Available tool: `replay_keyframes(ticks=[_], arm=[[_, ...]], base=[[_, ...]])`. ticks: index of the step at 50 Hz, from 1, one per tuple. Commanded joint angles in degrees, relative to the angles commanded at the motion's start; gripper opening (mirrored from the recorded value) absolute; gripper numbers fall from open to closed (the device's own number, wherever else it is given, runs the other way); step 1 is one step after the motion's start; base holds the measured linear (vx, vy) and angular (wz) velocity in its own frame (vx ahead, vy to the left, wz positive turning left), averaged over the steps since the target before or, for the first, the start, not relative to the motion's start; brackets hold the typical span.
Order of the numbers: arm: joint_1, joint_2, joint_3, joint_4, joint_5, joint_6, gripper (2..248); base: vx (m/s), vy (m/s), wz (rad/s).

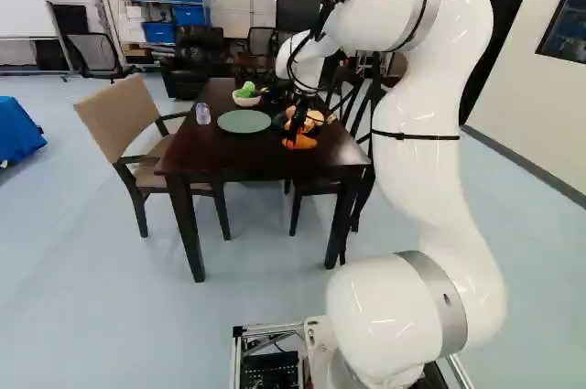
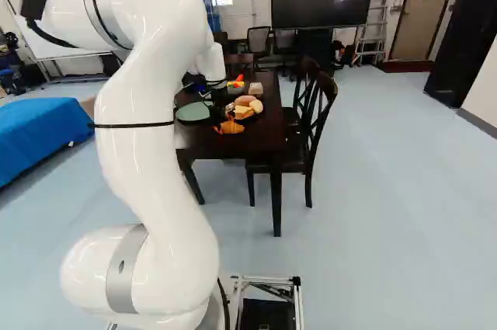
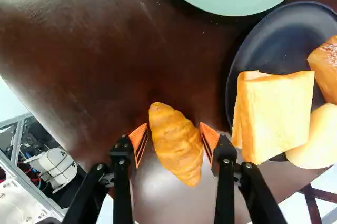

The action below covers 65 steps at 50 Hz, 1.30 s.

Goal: Move the croissant to the empty plate

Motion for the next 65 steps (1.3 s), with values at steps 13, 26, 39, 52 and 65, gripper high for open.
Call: replay_keyframes(ticks=[13, 26, 39, 52, 65], arm=[[0.00, 0.00, 0.00, 0.00, 0.00, 0.00, 150], [0.00, 0.00, 0.00, 0.00, 0.00, 0.00, 146], [0.00, 0.00, 0.00, 0.00, 0.00, 0.00, 133], [0.00, 0.00, 0.00, 0.00, 0.00, 0.00, 133], [0.00, 0.00, 0.00, 0.00, 0.00, 0.00, 121]], base=[[0.000, 0.000, 0.000], [0.000, 0.000, 0.000], [0.000, 0.000, 0.000], [0.000, 0.000, 0.000], [0.000, 0.000, 0.000]])
